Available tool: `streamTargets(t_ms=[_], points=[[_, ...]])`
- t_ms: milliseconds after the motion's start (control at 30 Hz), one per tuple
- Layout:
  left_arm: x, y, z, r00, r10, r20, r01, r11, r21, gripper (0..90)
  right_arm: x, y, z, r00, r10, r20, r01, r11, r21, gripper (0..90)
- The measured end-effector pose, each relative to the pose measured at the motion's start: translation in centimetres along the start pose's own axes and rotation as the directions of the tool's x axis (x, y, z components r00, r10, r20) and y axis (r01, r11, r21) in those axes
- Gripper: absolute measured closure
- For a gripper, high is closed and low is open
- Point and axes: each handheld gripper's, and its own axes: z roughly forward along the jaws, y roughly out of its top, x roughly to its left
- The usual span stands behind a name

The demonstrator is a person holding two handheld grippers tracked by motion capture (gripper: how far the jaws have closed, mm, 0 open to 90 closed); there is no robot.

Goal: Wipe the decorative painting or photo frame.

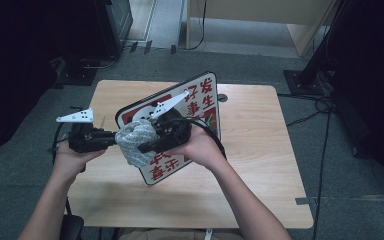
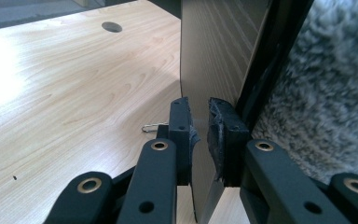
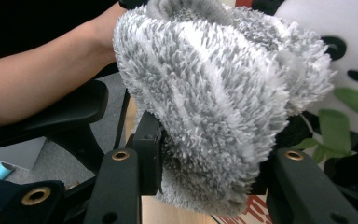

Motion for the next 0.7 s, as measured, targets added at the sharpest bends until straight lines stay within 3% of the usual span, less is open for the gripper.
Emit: streamTargets(t_ms=[700], points=[[0.1, 0.1, 0.0, 0.9993, -0.034, 0.018, 0.034, 0.9993, 0.016, 82.5, -0.2, -1.8, 0.9, 0.9993, 0.035, -0.012, -0.035, 0.999, 0.006, 59.7]])
